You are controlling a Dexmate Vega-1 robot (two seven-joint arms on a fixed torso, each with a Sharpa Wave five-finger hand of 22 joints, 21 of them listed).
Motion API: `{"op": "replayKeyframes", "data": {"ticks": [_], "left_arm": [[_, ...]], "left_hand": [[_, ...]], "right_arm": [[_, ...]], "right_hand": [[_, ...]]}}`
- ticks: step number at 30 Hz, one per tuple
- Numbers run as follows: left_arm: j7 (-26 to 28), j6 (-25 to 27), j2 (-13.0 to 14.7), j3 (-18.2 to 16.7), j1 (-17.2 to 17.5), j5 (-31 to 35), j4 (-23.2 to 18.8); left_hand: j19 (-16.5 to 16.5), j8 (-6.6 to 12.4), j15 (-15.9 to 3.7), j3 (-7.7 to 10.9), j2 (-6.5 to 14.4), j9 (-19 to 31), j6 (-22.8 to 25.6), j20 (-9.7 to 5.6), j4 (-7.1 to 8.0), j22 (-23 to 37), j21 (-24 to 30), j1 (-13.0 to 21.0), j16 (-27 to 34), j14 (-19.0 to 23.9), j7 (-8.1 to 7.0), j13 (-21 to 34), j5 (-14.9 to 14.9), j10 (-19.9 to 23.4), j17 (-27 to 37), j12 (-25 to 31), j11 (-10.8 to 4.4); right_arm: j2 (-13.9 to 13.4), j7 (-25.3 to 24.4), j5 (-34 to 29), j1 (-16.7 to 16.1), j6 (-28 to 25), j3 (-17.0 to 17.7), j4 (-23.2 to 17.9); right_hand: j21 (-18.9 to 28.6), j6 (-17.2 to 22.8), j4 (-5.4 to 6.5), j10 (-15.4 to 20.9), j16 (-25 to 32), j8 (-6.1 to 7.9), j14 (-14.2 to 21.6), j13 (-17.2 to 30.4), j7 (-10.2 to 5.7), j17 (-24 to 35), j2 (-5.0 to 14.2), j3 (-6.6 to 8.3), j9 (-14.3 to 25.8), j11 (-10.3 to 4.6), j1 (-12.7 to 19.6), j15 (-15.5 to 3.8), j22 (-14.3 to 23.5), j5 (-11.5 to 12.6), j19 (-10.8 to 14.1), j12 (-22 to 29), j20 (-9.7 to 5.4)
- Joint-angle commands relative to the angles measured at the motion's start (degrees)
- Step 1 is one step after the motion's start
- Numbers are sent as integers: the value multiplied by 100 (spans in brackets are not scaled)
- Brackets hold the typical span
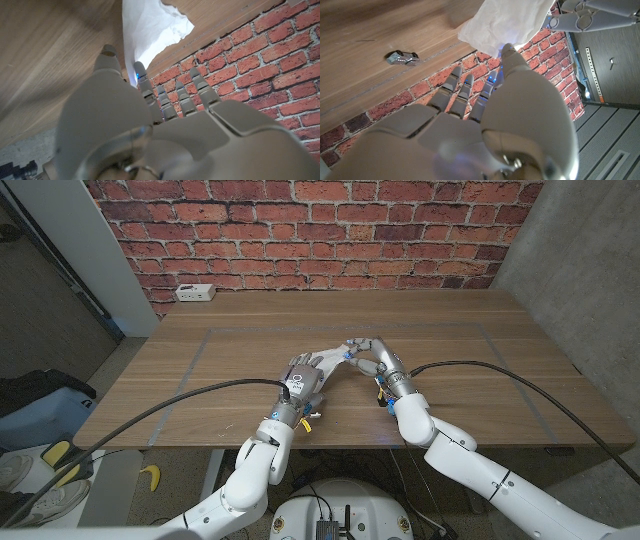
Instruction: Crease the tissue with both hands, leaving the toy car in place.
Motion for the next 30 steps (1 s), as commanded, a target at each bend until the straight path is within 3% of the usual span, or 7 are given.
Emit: {"op": "replayKeyframes", "data": {"ticks": [1,7,12,20,25,27,30], "left_arm": [[30,316,-59,139,-6,332,173],[-5,440,-83,150,20,378,237],[-43,525,-59,163,78,436,191],[-61,590,39,116,252,510,-83],[8,583,37,63,344,502,-170],[-28,575,55,44,376,513,-235],[-43,558,74,5,427,518,-334]], "left_hand": [[98,102,-7,126,129,26,168,-15,-58,38,50,261,20,90,-40,14,-59,125,8,57,16],[153,170,-29,208,228,22,291,-32,-73,48,81,408,20,144,-109,16,-146,189,3,66,23],[169,343,-43,313,350,9,686,-13,-77,61,102,582,16,229,-153,14,-307,344,-6,98,27],[190,557,-101,368,434,-28,1253,17,-23,71,131,621,17,382,-13,3,-559,599,-13,143,58],[196,597,-131,362,482,-57,1423,41,42,75,141,532,23,450,87,-3,-647,707,-12,161,67],[195,639,-151,374,565,-93,1627,48,89,81,150,469,20,478,200,-7,-704,787,-11,174,65],[199,641,-180,375,590,-118,1696,56,107,83,156,435,28,515,224,-9,-727,840,-10,186,66]], "right_arm": [[-42,-86,-8,-165,127,79,-147],[-47,-147,-87,-250,75,105,-259],[-41,-196,-141,-318,-70,142,-343],[-37,-289,-208,-414,-509,227,-418],[-54,-319,-172,-462,-629,251,-422],[-64,-334,-181,-482,-723,255,-445],[-85,-345,-154,-520,-825,274,-464]], "right_hand": [[-14,200,4,44,-4,15,58,14,190,31,8,49,13,12,47,-719,9,-37,35,-16,44],[-14,183,6,44,2,3,62,15,190,38,6,48,14,19,44,-721,10,-42,35,-21,53],[-15,195,6,55,3,3,55,16,184,43,5,49,15,38,44,-724,11,-46,35,-22,55],[-18,204,8,39,1,-2,67,17,188,44,1,57,16,7,39,-717,11,-49,30,-36,63],[-20,198,6,36,-15,-8,64,17,178,38,-5,66,16,13,36,-713,11,-48,28,-40,70],[-18,200,1,39,-20,-9,69,17,172,35,-8,73,17,28,43,-716,12,-46,32,-41,70],[-20,190,6,37,-28,-15,61,18,179,35,-3,79,17,8,37,-714,12,-46,29,-44,69]]}}
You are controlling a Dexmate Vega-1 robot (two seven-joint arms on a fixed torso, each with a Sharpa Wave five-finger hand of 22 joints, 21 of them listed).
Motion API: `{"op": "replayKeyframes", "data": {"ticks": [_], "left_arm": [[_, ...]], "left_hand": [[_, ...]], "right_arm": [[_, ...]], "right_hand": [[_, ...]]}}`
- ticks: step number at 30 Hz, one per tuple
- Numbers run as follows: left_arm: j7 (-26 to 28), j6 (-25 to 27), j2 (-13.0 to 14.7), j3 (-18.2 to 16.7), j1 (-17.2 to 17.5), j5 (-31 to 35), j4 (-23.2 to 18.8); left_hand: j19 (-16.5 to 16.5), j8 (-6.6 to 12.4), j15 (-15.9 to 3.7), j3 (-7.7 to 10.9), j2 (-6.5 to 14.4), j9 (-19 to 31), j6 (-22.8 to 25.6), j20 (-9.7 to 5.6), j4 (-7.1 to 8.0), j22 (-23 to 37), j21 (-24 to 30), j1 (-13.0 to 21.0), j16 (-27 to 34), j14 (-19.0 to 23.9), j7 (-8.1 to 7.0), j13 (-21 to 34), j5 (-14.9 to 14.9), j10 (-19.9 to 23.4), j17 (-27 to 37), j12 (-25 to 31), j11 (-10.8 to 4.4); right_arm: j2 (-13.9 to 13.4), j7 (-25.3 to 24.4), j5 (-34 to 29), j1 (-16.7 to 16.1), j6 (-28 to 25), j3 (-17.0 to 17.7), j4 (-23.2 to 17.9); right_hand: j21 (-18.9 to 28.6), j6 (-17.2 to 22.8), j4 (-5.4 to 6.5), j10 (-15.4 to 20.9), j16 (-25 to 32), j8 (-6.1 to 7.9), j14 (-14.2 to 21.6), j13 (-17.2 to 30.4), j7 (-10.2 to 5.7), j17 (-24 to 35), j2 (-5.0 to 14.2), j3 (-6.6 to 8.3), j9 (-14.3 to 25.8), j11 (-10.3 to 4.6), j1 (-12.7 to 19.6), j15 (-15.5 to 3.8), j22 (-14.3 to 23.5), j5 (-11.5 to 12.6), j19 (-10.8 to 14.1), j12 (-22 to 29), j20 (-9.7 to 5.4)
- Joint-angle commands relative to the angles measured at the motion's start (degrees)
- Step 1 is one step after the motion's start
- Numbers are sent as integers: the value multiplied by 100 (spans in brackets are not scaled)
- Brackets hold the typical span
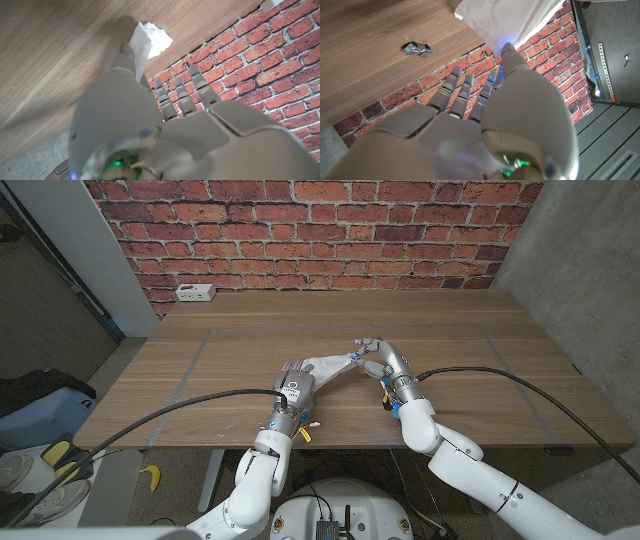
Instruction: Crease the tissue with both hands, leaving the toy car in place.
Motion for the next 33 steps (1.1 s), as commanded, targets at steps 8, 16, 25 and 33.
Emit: {"op": "replayKeyframes", "data": {"ticks": [8,16,25,33], "left_arm": [[-25,-182,108,-300,324,-309,-618],[-336,-480,190,-751,420,-1451,-1146],[-360,-572,266,-1239,498,-2742,-1487],[-459,-324,373,-1585,499,-3564,-1819]], "left_hand": [[3,-149,-128,20,371,-165,107,42,222,49,80,-381,29,159,39,-4,-124,353,10,84,4],[-3,-257,-164,107,457,-292,239,19,210,60,100,-400,0,180,216,-11,-146,515,-11,106,48],[-7,-409,-135,228,457,-419,305,45,95,71,126,-303,-5,242,457,-20,-136,746,-18,138,113],[57,-494,-121,309,462,-475,355,67,41,81,173,-256,10,351,570,-22,-125,902,-14,165,105]], "right_arm": [[-94,-216,106,-298,-466,145,-192],[-107,-436,81,-387,-279,210,-294],[-35,-385,26,-207,-113,140,-189],[18,-132,-59,68,-284,-2,-108]], "right_hand": [[-25,121,-12,24,-40,30,61,19,149,4,-7,50,24,-7,61,-707,12,-6,-12,-19,47],[-29,98,-21,15,-71,39,46,20,159,-4,-4,83,59,-10,78,-698,11,-6,-20,-27,53],[-35,74,-20,-22,-97,48,35,20,181,-8,1,111,91,-10,78,-678,11,-10,-34,-47,57],[-52,45,-16,-79,-138,63,1,22,195,-11,2,146,132,22,70,-637,11,-18,-77,-73,82]]}}
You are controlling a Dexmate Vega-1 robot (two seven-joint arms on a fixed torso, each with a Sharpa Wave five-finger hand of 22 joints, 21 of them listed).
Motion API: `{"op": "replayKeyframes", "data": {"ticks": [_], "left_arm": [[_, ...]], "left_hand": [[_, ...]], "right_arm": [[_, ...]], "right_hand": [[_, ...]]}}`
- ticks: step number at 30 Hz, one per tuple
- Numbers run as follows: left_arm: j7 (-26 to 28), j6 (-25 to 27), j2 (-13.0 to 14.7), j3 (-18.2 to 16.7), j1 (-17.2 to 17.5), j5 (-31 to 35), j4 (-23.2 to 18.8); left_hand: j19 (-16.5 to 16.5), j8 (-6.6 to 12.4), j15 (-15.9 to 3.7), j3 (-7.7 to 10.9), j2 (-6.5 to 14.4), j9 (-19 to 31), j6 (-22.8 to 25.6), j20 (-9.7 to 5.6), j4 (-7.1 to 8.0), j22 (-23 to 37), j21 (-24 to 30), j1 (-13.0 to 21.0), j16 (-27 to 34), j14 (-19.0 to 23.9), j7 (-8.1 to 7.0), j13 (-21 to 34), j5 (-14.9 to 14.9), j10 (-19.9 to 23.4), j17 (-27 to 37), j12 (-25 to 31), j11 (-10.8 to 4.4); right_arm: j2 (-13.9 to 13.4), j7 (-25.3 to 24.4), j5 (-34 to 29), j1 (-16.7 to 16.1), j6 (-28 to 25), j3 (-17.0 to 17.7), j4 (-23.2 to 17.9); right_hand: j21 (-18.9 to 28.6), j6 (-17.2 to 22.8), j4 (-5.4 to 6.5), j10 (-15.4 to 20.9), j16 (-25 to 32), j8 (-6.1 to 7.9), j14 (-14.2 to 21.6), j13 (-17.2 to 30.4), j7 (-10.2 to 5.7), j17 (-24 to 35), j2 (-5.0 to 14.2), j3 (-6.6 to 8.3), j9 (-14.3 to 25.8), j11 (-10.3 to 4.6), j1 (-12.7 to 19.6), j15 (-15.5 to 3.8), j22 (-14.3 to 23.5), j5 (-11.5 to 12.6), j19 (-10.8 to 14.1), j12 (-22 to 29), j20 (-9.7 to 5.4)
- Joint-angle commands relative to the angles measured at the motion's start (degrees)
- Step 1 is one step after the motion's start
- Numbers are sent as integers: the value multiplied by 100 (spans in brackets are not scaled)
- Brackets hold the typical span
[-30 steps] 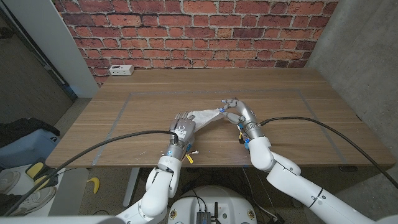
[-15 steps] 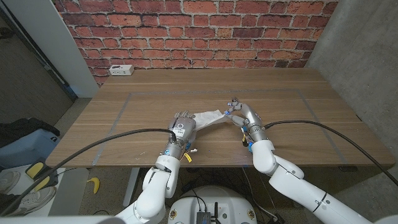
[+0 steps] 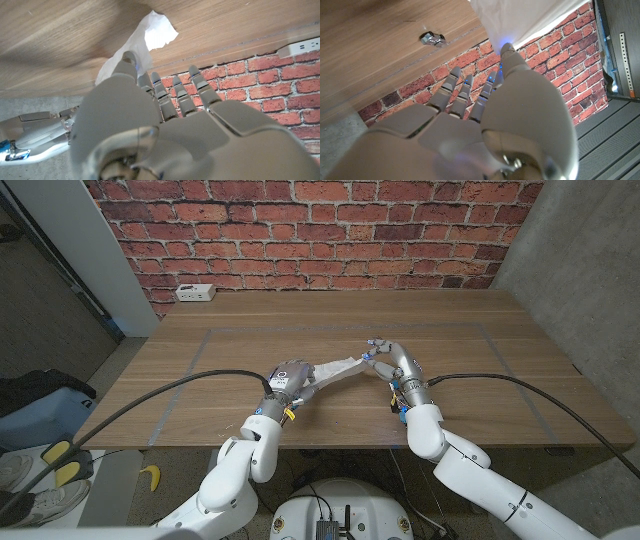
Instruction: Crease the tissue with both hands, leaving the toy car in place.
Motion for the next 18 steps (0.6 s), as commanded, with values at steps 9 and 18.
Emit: {"op": "replayKeyframes", "data": {"ticks": [9,18], "left_arm": [[-379,869,434,-330,-394,-1365,-641],[-387,1162,511,-442,-636,-2048,-555]], "left_hand": [[81,-104,67,118,-34,-41,327,-2,-31,33,101,105,11,129,371,3,15,153,12,39,-5],[113,-164,80,161,-39,-60,344,-24,-55,39,130,121,10,180,436,3,20,219,12,37,28]], "right_arm": [[170,514,-234,708,-323,-385,275],[294,721,-470,1083,-728,-642,381]], "right_hand": [[-42,30,19,-145,-87,43,-74,24,132,11,15,90,77,-5,37,-571,11,-26,-88,-72,61],[-55,8,19,-188,-114,59,-100,26,137,14,21,125,109,6,31,-557,11,-33,-132,-85,84]]}}
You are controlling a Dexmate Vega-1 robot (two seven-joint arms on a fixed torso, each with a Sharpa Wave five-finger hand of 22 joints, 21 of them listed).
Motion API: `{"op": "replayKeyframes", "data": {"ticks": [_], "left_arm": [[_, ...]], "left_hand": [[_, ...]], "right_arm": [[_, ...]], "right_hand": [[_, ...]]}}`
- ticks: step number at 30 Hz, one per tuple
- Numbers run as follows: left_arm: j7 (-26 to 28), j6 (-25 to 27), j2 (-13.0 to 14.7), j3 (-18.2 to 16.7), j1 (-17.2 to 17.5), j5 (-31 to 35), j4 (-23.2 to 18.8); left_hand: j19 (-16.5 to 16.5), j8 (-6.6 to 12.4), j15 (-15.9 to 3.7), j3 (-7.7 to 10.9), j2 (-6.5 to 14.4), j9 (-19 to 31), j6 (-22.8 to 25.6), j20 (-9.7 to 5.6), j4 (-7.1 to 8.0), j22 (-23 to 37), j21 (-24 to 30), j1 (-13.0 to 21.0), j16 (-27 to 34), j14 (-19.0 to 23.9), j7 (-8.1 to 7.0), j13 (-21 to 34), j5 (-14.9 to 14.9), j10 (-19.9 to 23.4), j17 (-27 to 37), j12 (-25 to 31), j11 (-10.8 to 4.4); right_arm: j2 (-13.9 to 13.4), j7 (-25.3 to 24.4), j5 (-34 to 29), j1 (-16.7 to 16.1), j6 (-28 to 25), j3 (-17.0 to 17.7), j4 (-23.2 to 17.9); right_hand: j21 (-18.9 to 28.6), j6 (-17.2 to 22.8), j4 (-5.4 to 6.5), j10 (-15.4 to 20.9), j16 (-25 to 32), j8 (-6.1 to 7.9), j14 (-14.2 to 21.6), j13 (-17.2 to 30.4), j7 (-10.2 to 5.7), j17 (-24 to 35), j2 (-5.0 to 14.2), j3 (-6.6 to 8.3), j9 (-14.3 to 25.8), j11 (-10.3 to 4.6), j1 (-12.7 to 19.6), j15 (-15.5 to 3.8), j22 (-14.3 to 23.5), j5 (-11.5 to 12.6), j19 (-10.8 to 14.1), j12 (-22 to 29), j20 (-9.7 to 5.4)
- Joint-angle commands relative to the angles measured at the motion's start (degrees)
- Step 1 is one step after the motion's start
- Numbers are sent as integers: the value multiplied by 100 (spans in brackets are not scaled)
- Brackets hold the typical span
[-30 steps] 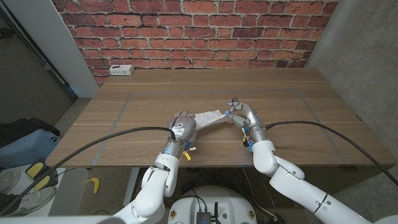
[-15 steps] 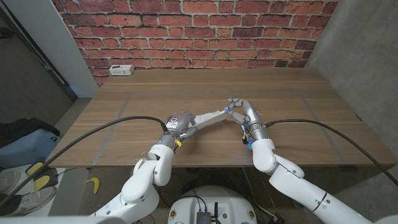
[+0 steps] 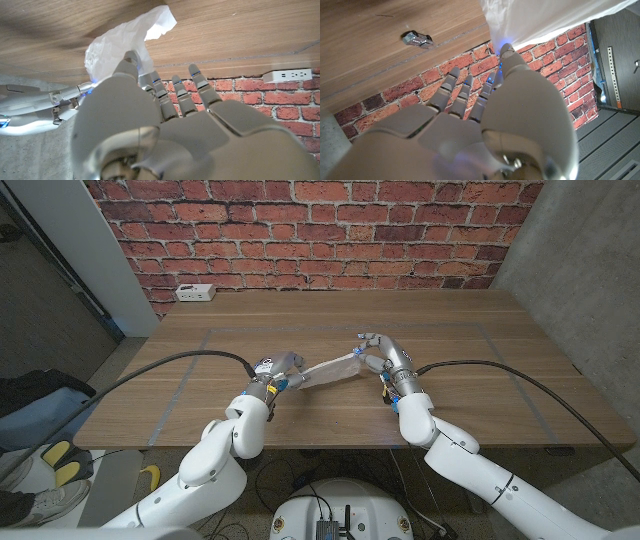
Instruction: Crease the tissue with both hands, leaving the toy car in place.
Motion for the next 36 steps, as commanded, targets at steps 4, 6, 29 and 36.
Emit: {"op": "replayKeyframes", "data": {"ticks": [4,6,29,36], "left_arm": [[8,371,93,-391,-301,-1455,100],[97,381,54,-479,-309,-1736,153],[1045,802,287,-263,-1137,-3528,559],[1107,1299,508,552,-1920,-3204,669]], "left_hand": [[97,-65,20,97,6,8,223,-23,-19,17,64,88,15,97,291,2,25,145,13,49,11],[120,-81,22,113,13,6,220,-26,-23,19,78,95,20,123,295,2,28,170,14,53,30],[619,-400,84,403,34,12,222,-67,-25,47,397,65,104,882,450,2,45,636,31,87,141],[597,-468,-146,454,19,19,233,-167,4,55,425,1,97,1026,358,8,33,688,37,67,105]], "right_arm": [[183,465,-335,678,-641,-438,218],[213,519,-368,769,-700,-500,270],[606,794,-252,1568,-837,-882,1203],[691,760,-227,1739,-770,-997,1528]], "right_hand": [[-14,45,-2,-51,-48,73,-77,27,120,15,19,62,42,0,26,-535,11,-11,-58,-16,0],[-15,47,-3,-102,-60,84,-91,28,118,16,19,76,55,-1,22,-516,11,-15,-67,-33,4],[-18,-66,33,-220,-101,110,-120,33,52,41,28,147,138,18,-69,-495,13,-42,-117,-50,43],[-18,-109,52,-253,-109,114,-136,35,42,54,43,163,160,-2,-106,-493,14,-46,-130,-52,37]]}}
